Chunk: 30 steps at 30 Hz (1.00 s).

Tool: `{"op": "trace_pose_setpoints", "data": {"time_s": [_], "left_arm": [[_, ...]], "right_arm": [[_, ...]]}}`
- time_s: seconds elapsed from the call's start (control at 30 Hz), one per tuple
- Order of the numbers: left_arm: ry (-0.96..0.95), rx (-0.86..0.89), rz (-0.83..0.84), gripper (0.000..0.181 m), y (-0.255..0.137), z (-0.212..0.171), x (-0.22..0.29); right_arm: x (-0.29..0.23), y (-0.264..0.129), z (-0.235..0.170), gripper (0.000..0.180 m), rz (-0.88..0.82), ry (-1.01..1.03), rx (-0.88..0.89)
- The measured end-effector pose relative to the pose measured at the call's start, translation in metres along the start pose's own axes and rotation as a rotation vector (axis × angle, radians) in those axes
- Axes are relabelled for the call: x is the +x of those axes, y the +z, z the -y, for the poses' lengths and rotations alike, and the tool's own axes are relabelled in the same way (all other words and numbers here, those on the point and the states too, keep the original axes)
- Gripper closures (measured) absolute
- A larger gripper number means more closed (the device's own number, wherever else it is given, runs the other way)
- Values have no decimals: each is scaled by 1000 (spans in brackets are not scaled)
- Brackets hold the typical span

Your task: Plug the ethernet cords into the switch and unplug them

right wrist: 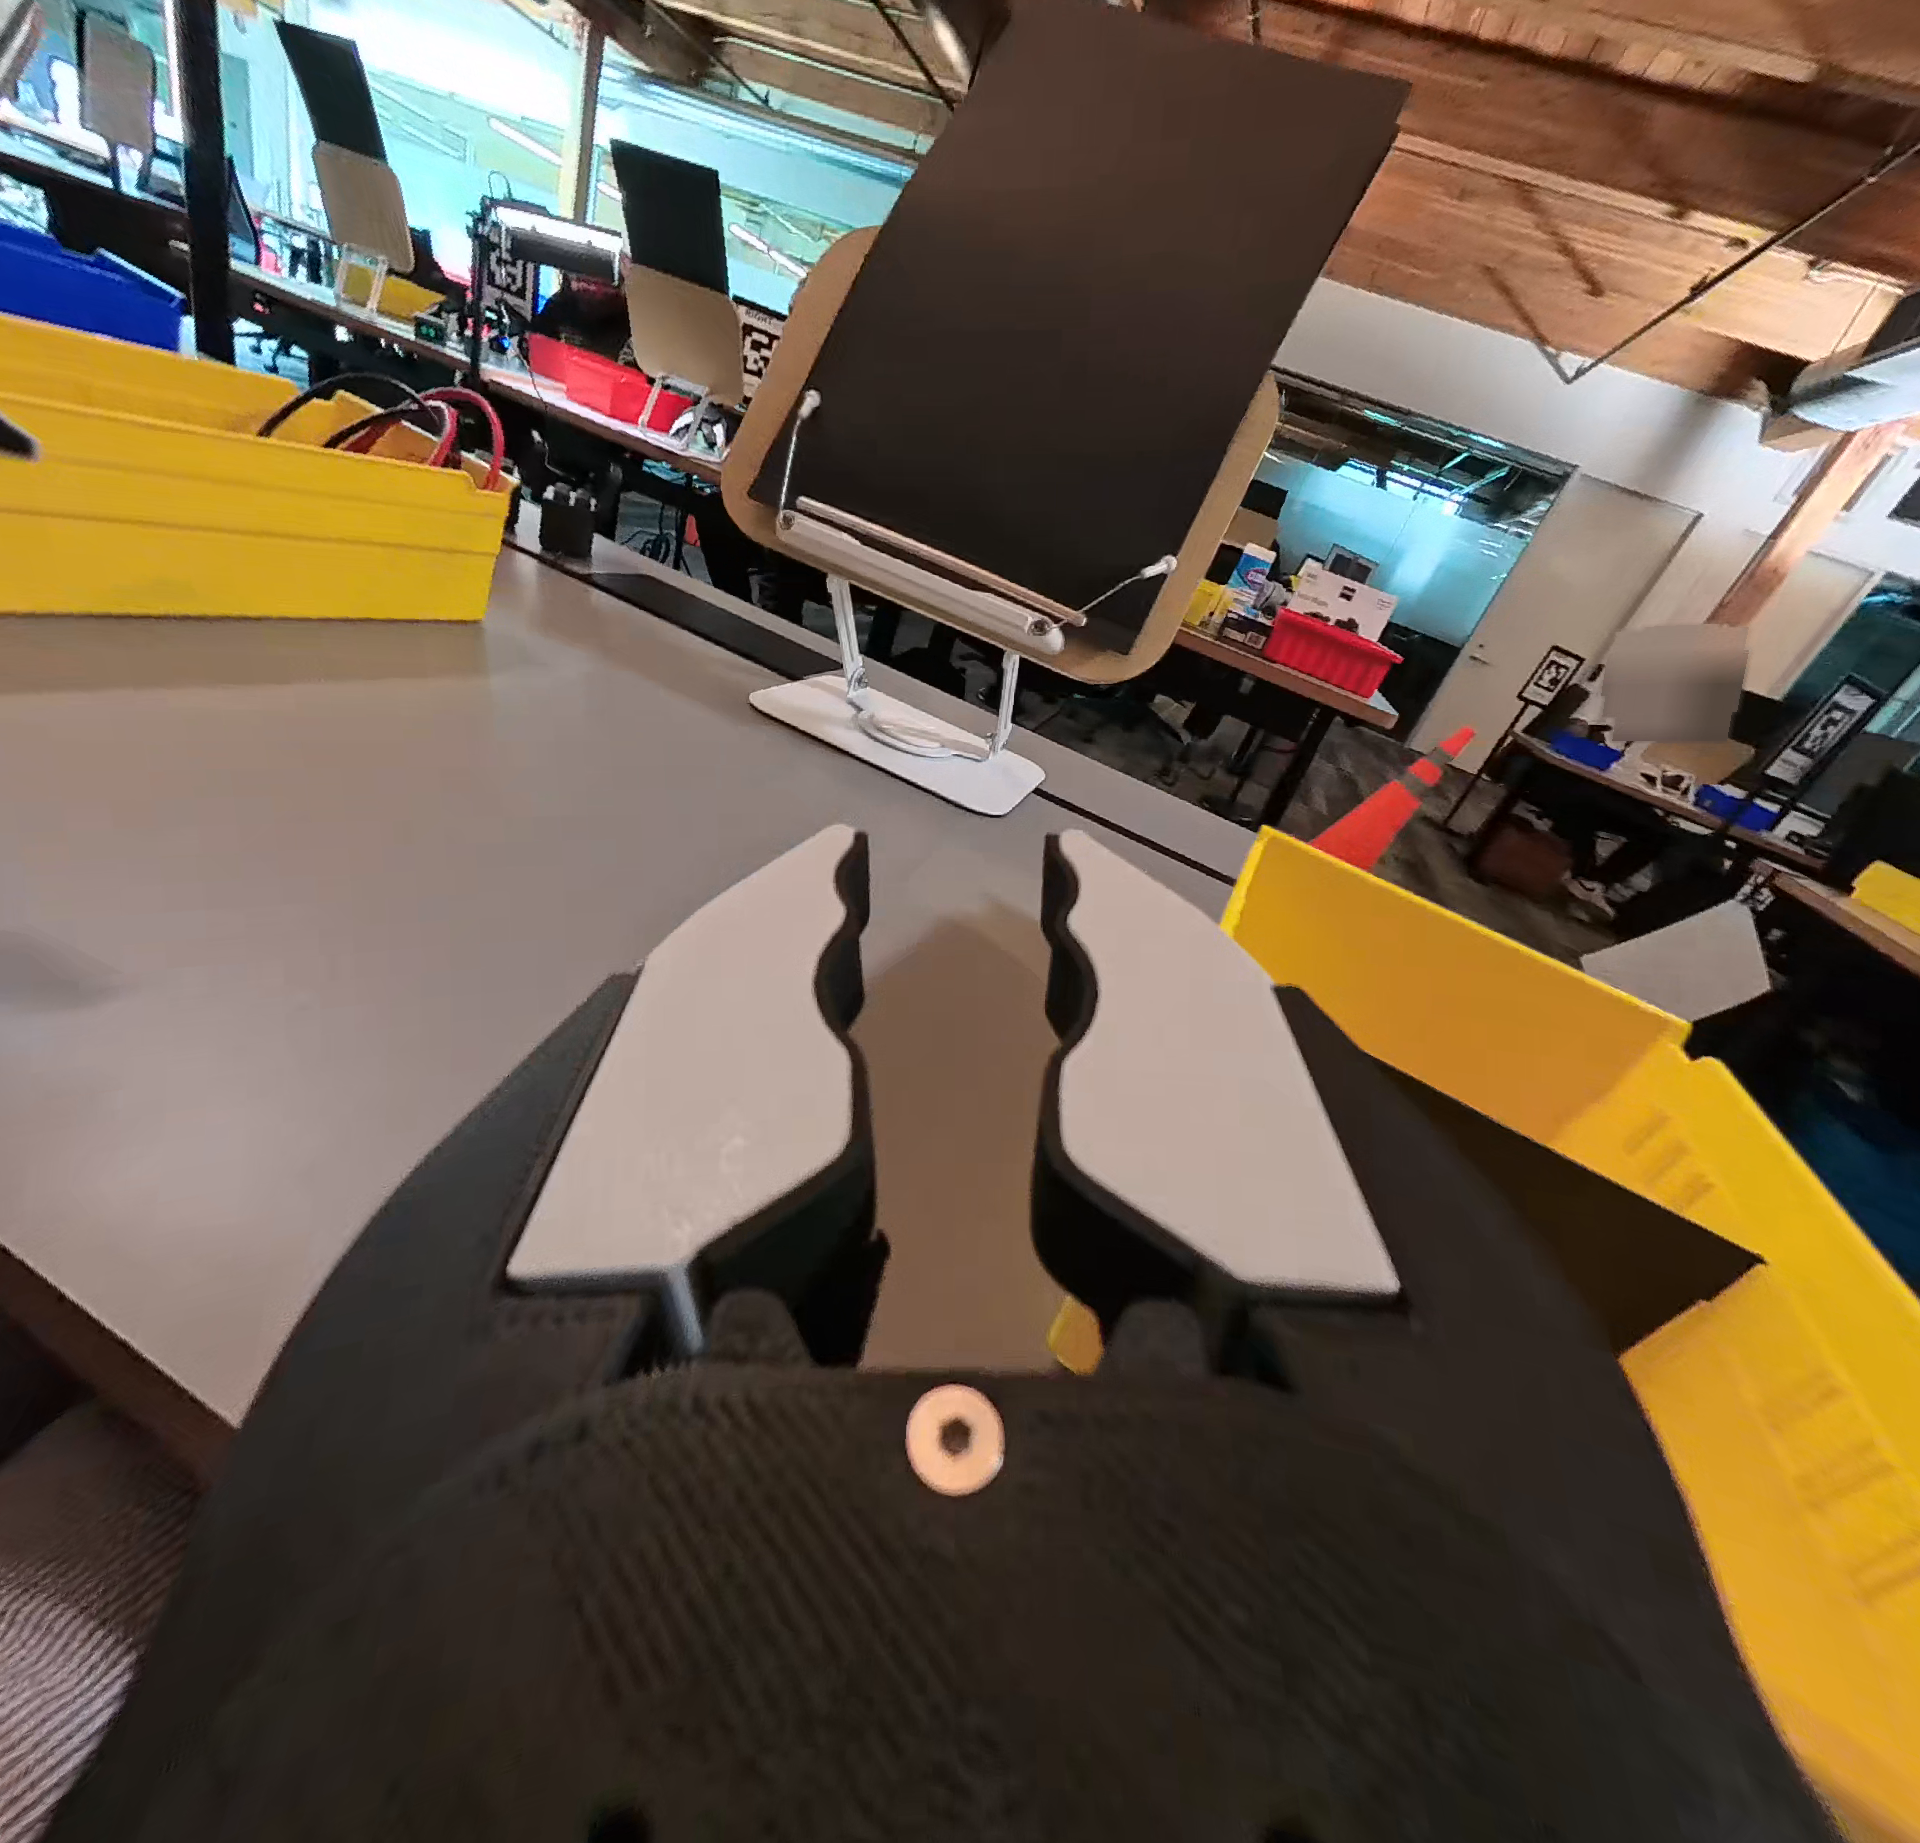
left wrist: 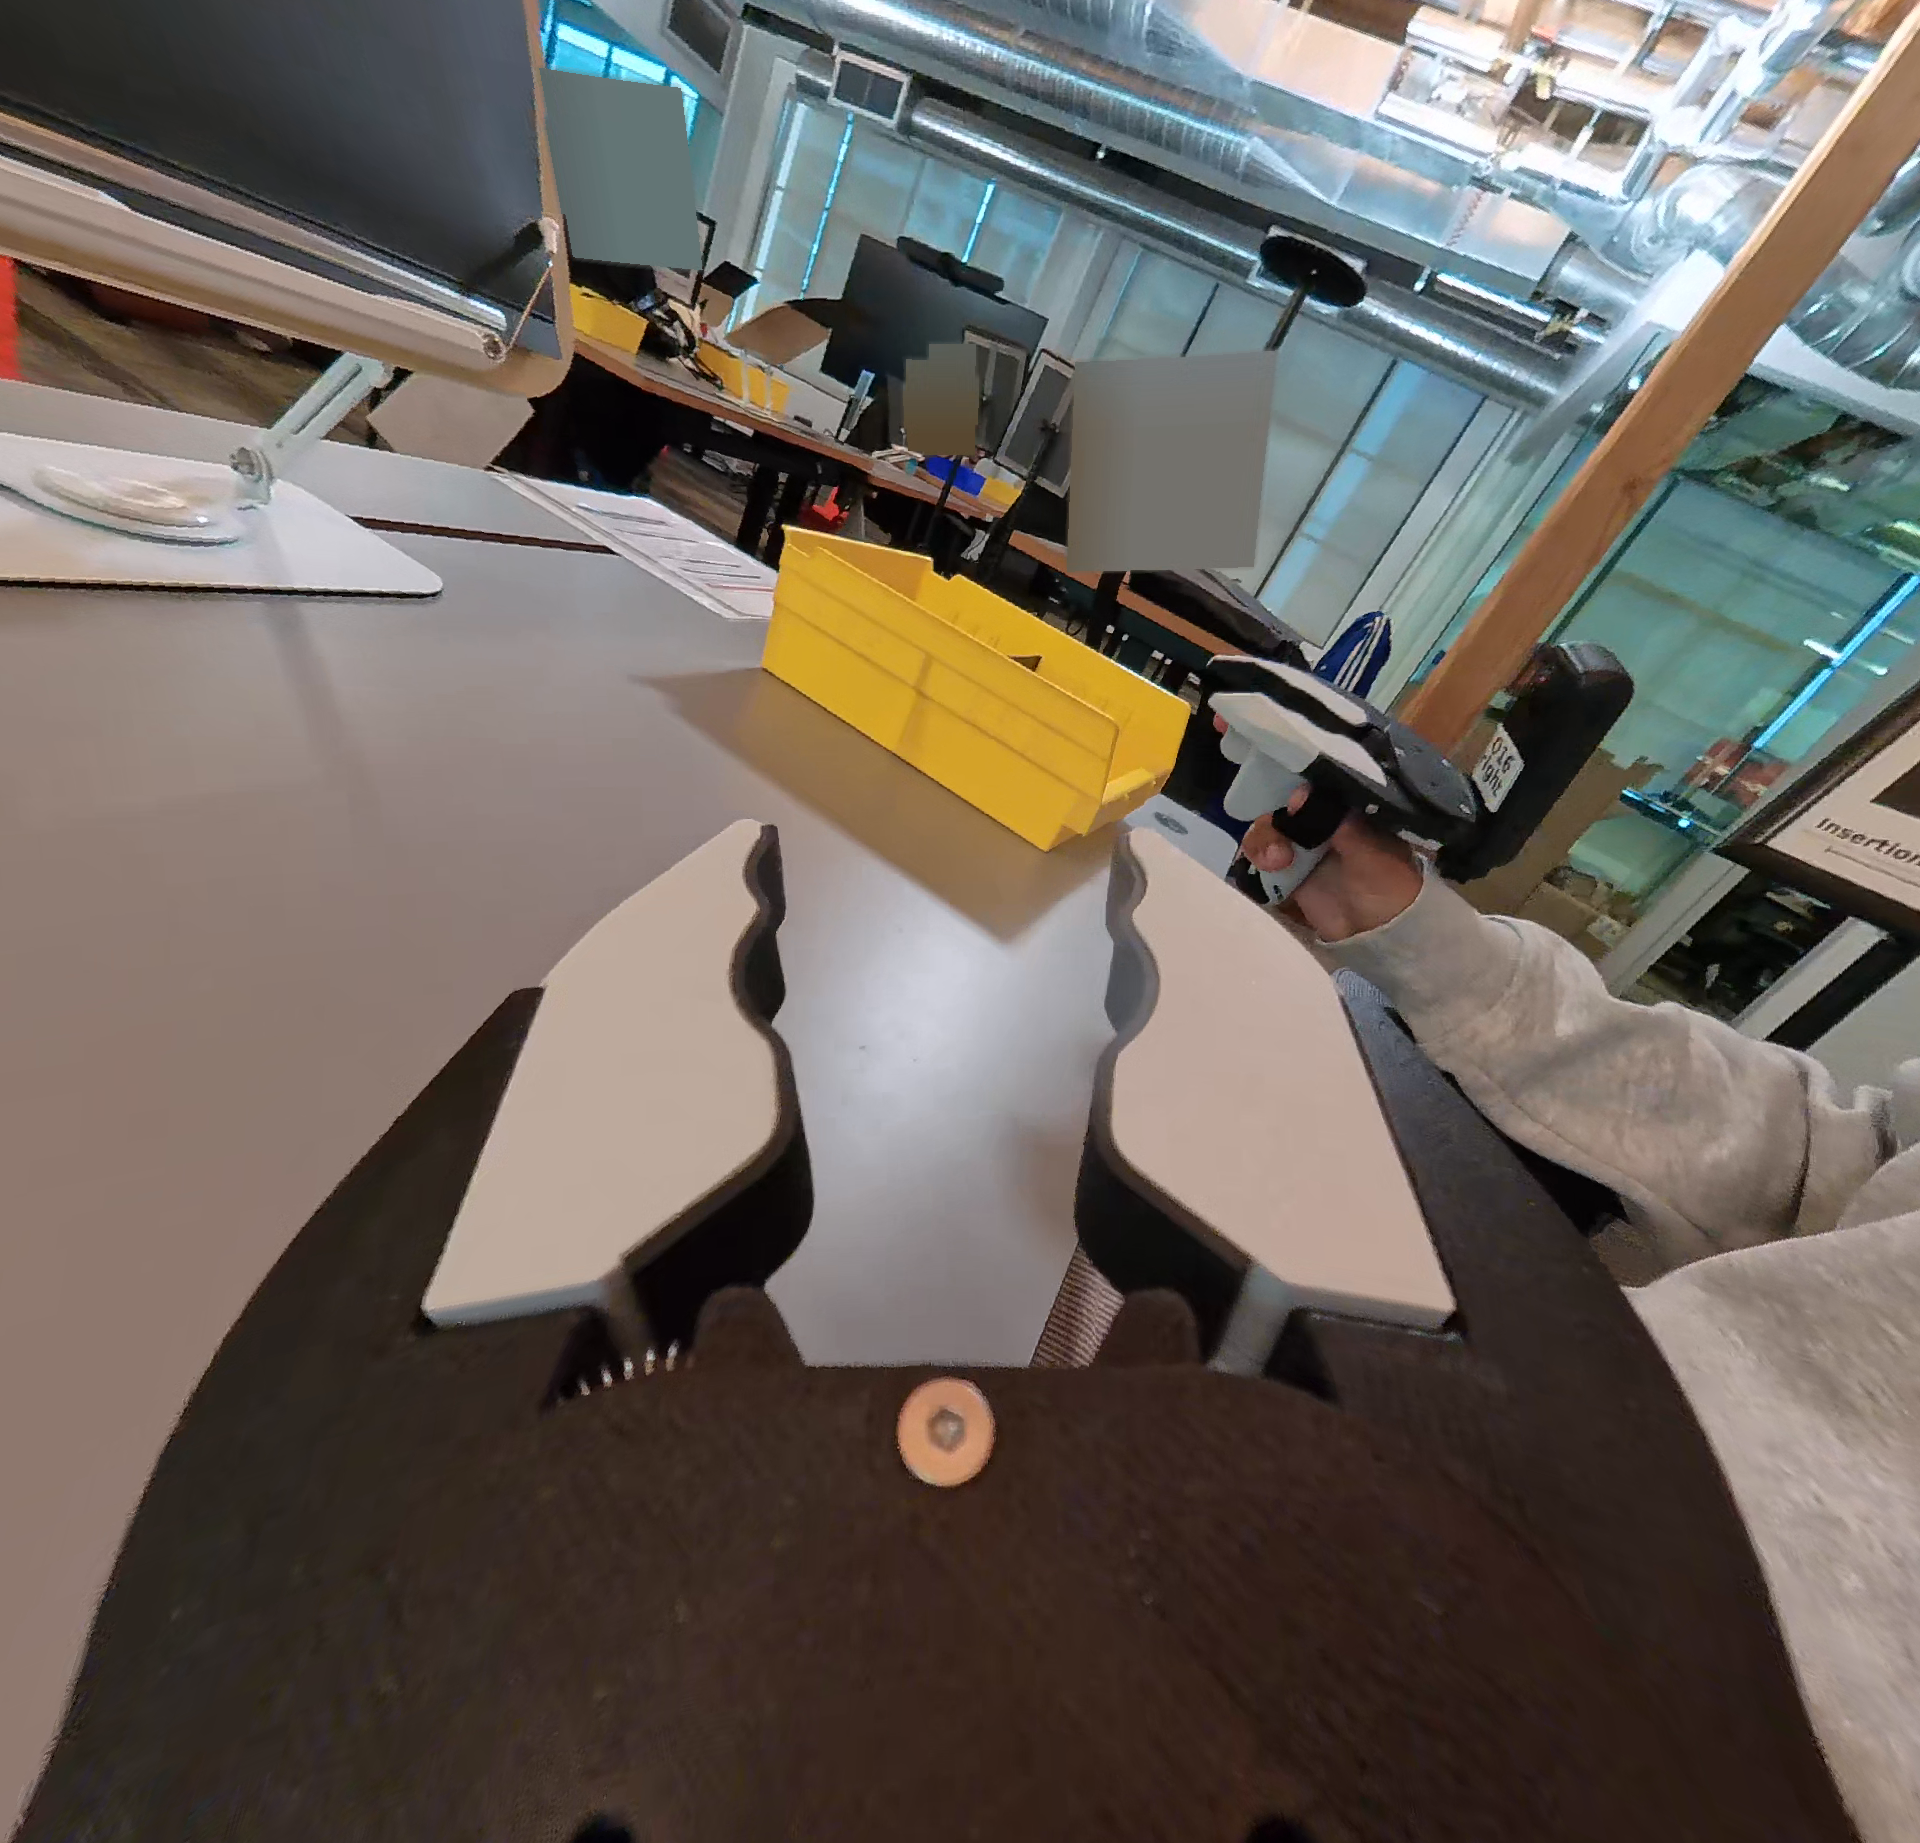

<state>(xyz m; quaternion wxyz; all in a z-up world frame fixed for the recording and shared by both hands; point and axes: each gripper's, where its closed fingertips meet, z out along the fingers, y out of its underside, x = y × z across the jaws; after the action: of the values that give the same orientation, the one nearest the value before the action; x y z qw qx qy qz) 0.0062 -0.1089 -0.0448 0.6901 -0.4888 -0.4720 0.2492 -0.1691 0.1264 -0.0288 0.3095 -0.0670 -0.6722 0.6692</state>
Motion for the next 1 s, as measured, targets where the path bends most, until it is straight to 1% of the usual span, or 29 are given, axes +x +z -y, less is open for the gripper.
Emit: {"op": "trace_pose_setpoints", "data": {"time_s": [0.07, 0.2, 0.3, 0.43, 0.53, 0.63, 0.67, 0.73, 0.8, 0.83, 0.93, 1.0], "left_arm": [[5, -7, -9, 120, 0, 0, 0], [-1, 1, -3, 120, -5, 2, -3], [-1, 2, 22, 120, -13, 1, -9], [-46, 31, 70, 120, -33, 0, -16], [-52, 93, 154, 119, -58, 7, -22], [1, 199, 295, 117, -88, 23, -31], [41, 221, 369, 114, -99, 28, -37], [139, 229, 568, 107, -122, 35, -61], [221, 171, 746, 92, -139, 37, -90], [243, 115, 809, 89, -143, 34, -105], [277, -60, 899, 83, -142, 19, -145], [336, -123, 975, 79, -142, 18, -166]], "right_arm": [[4, -1, -2, 148, -16, 6, -7], [11, 1, -5, 149, -23, 86, -5], [12, 5, -4, 150, -16, 109, 8], [-1, 25, 3, 151, 36, 117, 37], [-23, 43, 5, 151, 119, 127, 44], [-51, 56, 8, 151, 229, 174, 58], [-59, 59, 9, 151, 263, 185, 60], [-73, 61, 9, 151, 321, 190, 60], [-83, 62, 9, 151, 365, 186, 58], [-86, 63, 9, 151, 384, 190, 57], [-93, 62, 11, 151, 431, 234, 62], [-94, 63, 11, 150, 451, 266, 58]]}}
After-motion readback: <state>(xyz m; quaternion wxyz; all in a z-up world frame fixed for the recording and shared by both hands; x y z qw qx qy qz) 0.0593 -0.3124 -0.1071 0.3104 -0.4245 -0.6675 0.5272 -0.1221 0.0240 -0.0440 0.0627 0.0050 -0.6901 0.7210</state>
